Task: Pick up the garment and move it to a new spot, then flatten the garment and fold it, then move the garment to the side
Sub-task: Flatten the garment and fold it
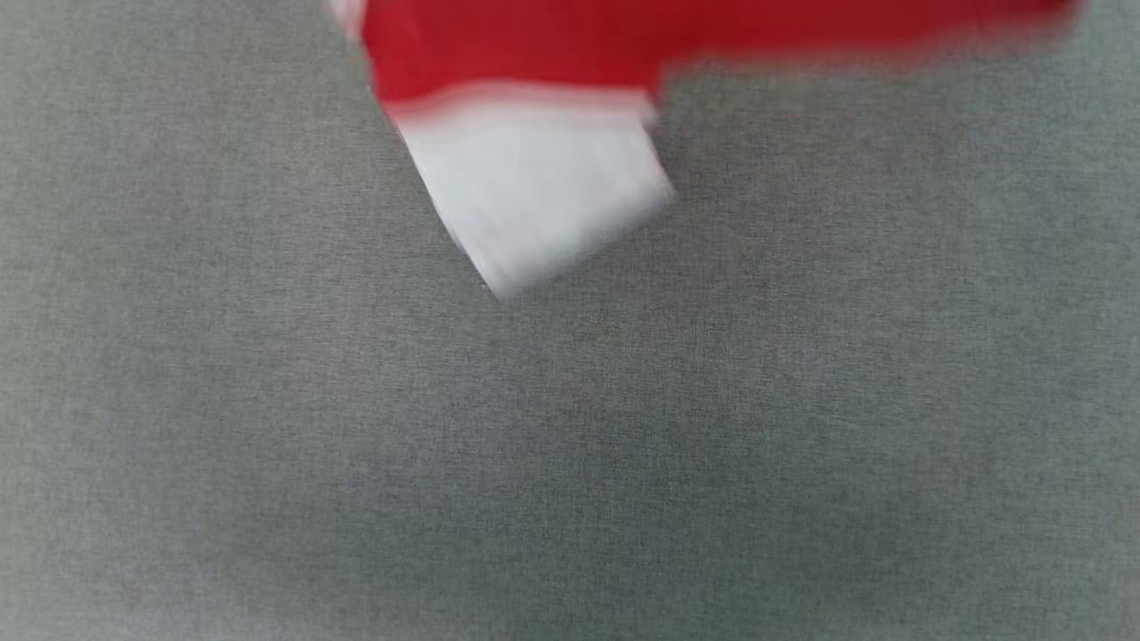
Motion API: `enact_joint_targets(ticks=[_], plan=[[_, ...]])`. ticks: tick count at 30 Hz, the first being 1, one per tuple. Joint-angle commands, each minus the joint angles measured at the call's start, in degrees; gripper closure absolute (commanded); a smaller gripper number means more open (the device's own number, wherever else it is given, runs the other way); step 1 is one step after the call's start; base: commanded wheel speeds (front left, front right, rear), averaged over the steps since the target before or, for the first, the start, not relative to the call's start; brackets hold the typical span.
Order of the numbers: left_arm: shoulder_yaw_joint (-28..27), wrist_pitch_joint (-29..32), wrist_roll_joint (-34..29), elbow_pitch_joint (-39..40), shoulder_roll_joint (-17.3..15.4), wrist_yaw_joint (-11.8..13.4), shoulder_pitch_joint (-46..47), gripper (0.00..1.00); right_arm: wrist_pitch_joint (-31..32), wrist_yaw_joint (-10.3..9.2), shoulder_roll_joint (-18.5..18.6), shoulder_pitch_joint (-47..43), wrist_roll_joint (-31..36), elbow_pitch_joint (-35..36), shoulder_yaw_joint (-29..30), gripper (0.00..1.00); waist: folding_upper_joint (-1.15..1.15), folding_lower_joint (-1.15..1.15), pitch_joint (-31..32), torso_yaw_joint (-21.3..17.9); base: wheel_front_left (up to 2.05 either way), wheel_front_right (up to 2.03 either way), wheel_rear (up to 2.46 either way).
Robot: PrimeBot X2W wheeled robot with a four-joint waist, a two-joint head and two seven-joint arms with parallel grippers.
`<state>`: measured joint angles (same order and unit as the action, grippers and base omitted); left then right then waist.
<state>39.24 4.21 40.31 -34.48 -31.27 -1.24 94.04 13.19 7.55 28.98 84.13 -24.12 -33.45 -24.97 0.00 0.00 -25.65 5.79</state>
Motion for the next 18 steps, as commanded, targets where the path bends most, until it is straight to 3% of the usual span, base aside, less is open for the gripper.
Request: enact_joint_targets(ticks=[1,4,8,13,18], plan=[[-0.2,-5.3,-2.5,-0.9,0.3,0.5,2.1,1.0,-4.0,-0.12,-1.5,1.4,2.8,-2.4,1.7,1.0,0.0,0.0,0.0,0.0,0.0,0.0,0.0],[-0.3,-14.6,-5.2,-2.3,1.2,0.2,3.9,1.0,-10.6,-0.12,-3.8,2.8,7.7,-6.3,3.4,1.0,0.0,0.0,0.2,0.5,0.0,0.0,0.0],[0.6,-17.9,-5.4,-3.3,1.6,-3.1,1.7,1.0,-11.8,-0.12,-5.2,0.5,9.0,-10.8,3.0,1.0,0.0,0.0,1.1,1.4,0.0,0.0,0.0],[3.1,-15.7,-1.4,-4.1,1.1,-5.5,-4.3,1.0,-7.8,-0.12,-6.0,-4.8,4.1,-12.6,0.1,1.0,0.0,0.0,2.2,2.4,0.0,0.0,0.0],[8.4,-6.6,6.9,1.3,-2.4,-6.2,-15.4,1.0,-0.9,-0.12,-3.1,-15.6,-5.1,-8.5,-3.4,1.0,0.0,0.0,3.6,3.3,0.0,0.0,0.0]])
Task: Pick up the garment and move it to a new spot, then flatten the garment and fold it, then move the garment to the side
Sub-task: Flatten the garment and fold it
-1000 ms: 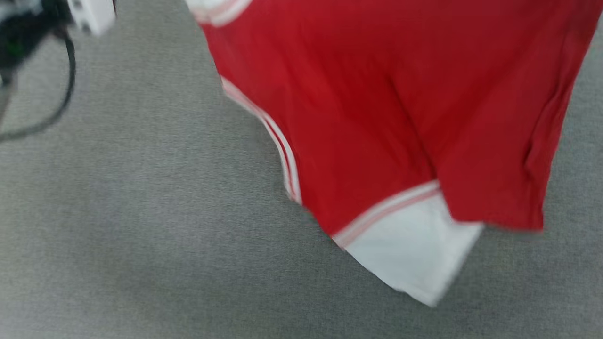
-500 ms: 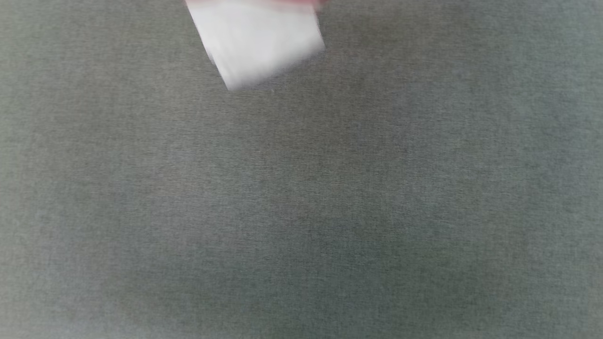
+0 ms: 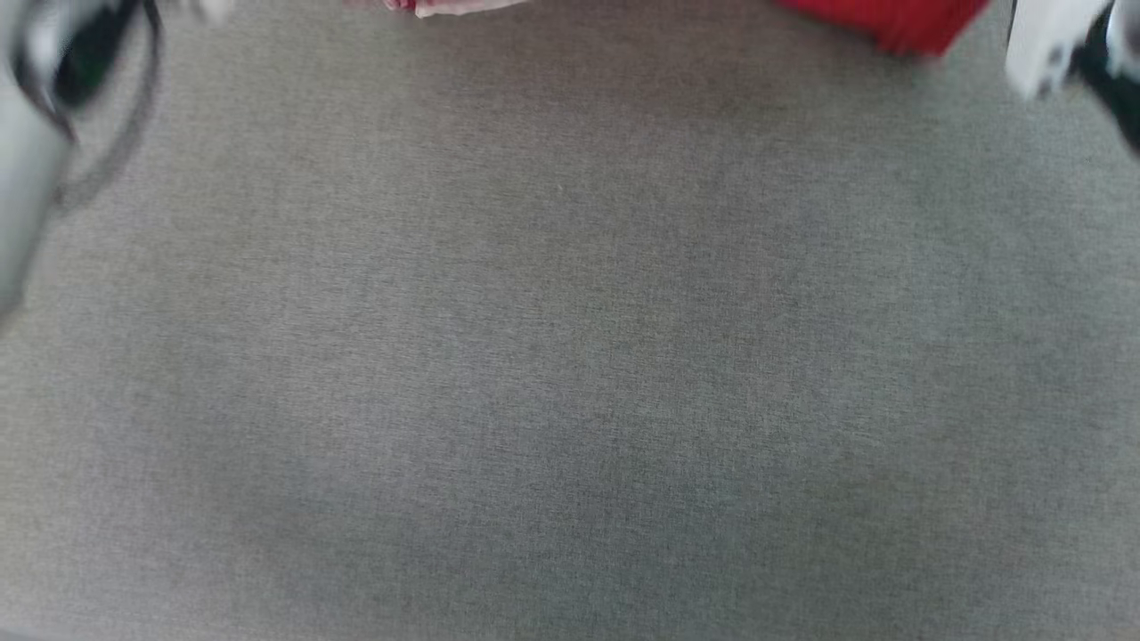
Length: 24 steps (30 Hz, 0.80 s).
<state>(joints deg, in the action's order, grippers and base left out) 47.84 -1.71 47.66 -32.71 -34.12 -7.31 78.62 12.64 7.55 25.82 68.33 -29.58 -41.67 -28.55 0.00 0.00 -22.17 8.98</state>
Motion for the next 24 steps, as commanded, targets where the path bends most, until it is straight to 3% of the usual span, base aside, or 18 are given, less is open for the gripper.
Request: enact_joint_targets(ticks=[1,5,8,15,24], plan=[[0.4,0.9,1.6,1.1,-0.5,-0.1,-2.0,1.0,0.8,-0.12,0.5,-1.7,-1.3,0.8,0.0,1.0,0.0,0.0,0.4,0.2,0.0,0.0,0.0],[2.0,7.8,8.8,6.9,-4.6,-0.2,-10.0,1.0,4.2,-0.12,2.9,-9.2,-5.4,6.3,-0.1,1.0,0.0,0.0,1.6,0.3,0.0,0.0,0.0],[2.5,11.9,12.8,12.1,-7.6,1.3,-16.2,1.0,6.0,-0.12,4.5,-15.0,-7.5,10.5,0.5,1.0,0.0,0.0,2.6,0.1,0.0,0.0,0.0],[3.8,16.7,19.3,27.1,-15.0,10.0,-30.5,1.0,9.2,-0.12,7.3,-28.5,-9.5,21.3,3.5,1.0,0.0,0.0,4.5,-0.6,0.0,0.0,0.0],[5.2,16.6,24.7,41.7,-22.7,20.8,-45.5,1.0,12.9,-0.11,9.5,-44.9,-10.0,34.6,7.2,1.0,0.0,0.0,5.8,-1.5,0.0,0.0,0.0]])
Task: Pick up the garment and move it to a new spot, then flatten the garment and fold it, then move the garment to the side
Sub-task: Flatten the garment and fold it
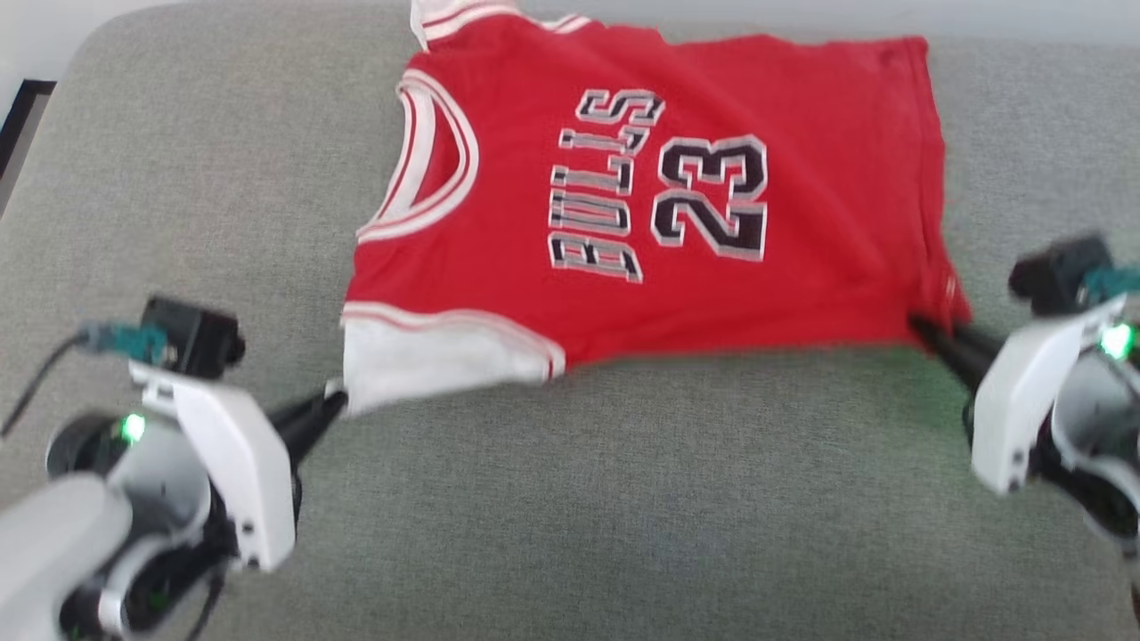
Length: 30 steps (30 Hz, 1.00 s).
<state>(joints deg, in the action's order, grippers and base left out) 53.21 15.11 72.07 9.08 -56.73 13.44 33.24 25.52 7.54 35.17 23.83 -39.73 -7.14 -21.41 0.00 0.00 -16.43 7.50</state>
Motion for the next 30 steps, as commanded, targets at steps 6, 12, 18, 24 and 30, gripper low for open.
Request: enact_joint_targets(ticks=[6,12,18,24,30], plan=[[1.5,0.4,3.4,5.5,-3.3,4.8,-7.3,1.0,3.0,-0.1,1.1,-9.6,-0.7,6.3,2.3,1.0,0.0,0.0,0.6,-0.2,0.0,0.0,0.0],[3.3,1.6,6.7,8.6,-4.8,8.5,-12.8,1.0,7.0,-0.08,2.3,-17.7,-2.6,11.8,2.9,1.0,0.0,0.0,0.3,-0.2,0.0,0.0,0.0],[4.1,2.3,8.9,9.5,-5.1,9.8,-15.1,1.0,9.5,-0.08,2.9,-22.7,-4.4,14.9,2.9,1.0,0.0,0.0,-0.3,-0.4,0.0,0.0,0.0],[2.4,1.2,6.5,10.2,-6.1,9.0,-12.0,1.0,8.0,-0.08,2.0,-23.6,-4.9,17.2,5.6,1.0,0.0,0.0,-0.7,-0.8,0.0,0.0,0.0],[-1.5,0.8,0.8,11.5,-8.9,7.3,-4.0,1.0,7.2,-0.08,0.3,-20.3,-3.4,19.5,10.5,1.0,0.0,0.0,-1.5,-1.5,0.0,0.0,0.0]])
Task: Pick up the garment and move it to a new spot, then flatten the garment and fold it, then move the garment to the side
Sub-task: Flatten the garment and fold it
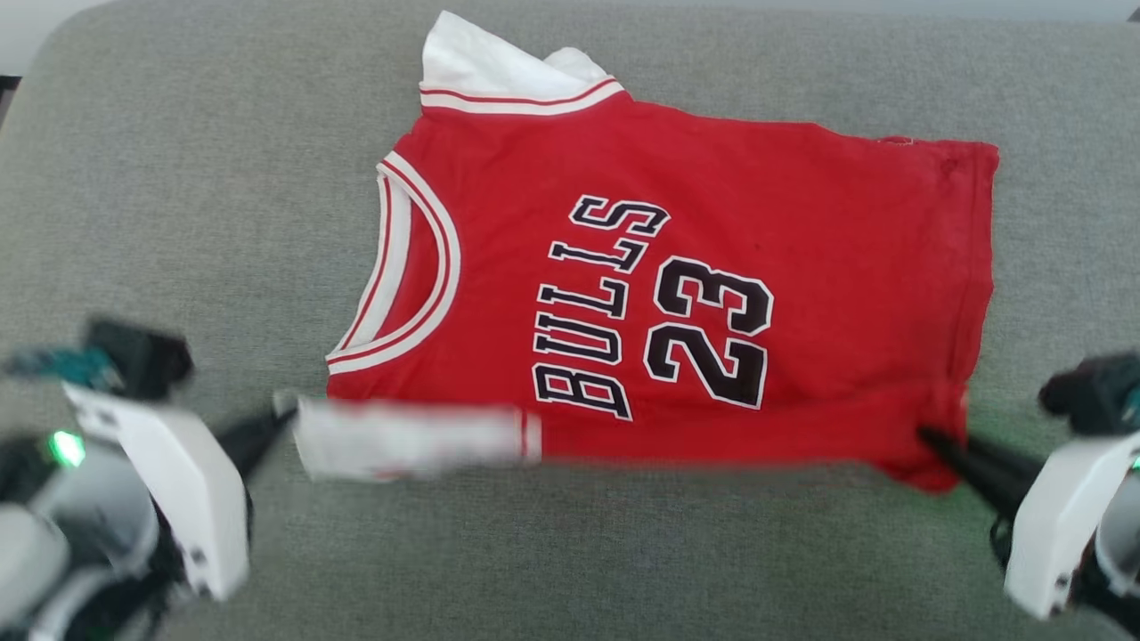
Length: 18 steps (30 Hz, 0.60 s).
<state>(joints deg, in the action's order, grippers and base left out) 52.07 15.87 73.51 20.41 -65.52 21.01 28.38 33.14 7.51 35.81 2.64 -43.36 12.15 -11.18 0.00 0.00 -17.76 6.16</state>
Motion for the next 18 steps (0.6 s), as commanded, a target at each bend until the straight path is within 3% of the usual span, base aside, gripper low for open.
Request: enact_joint_targets(ticks=[1,4,8,18], plan=[[-1.0,0.2,-1.9,0.2,-0.4,-0.8,2.6,1.0,-0.3,-0.04,-0.8,1.7,0.7,0.3,1.0,1.0,0.0,0.0,-0.4,-0.3,0.0,0.0,0.0],[-2.4,1.4,-5.1,-1.0,-0.4,-2.9,7.8,1.0,-0.4,-0.04,-2.0,5.4,2.3,0.2,2.7,1.0,0.0,0.0,-1.0,-0.8,0.0,0.0,0.0],[-3.5,3.2,-9.1,-5.3,2.1,-6.9,15.4,1.0,0.3,-0.04,-3.8,10.9,4.2,-1.7,3.3,1.0,0.0,0.0,-2.1,-1.4,0.0,0.0,0.0],[-0.6,4.3,-14.3,-28.8,16.5,-18.4,28.9,1.0,-2.1,-0.04,-7.6,25.8,7.0,-16.0,-0.7,0.97,0.0,0.0,-5.3,-2.4,0.0,0.0,0.0]])
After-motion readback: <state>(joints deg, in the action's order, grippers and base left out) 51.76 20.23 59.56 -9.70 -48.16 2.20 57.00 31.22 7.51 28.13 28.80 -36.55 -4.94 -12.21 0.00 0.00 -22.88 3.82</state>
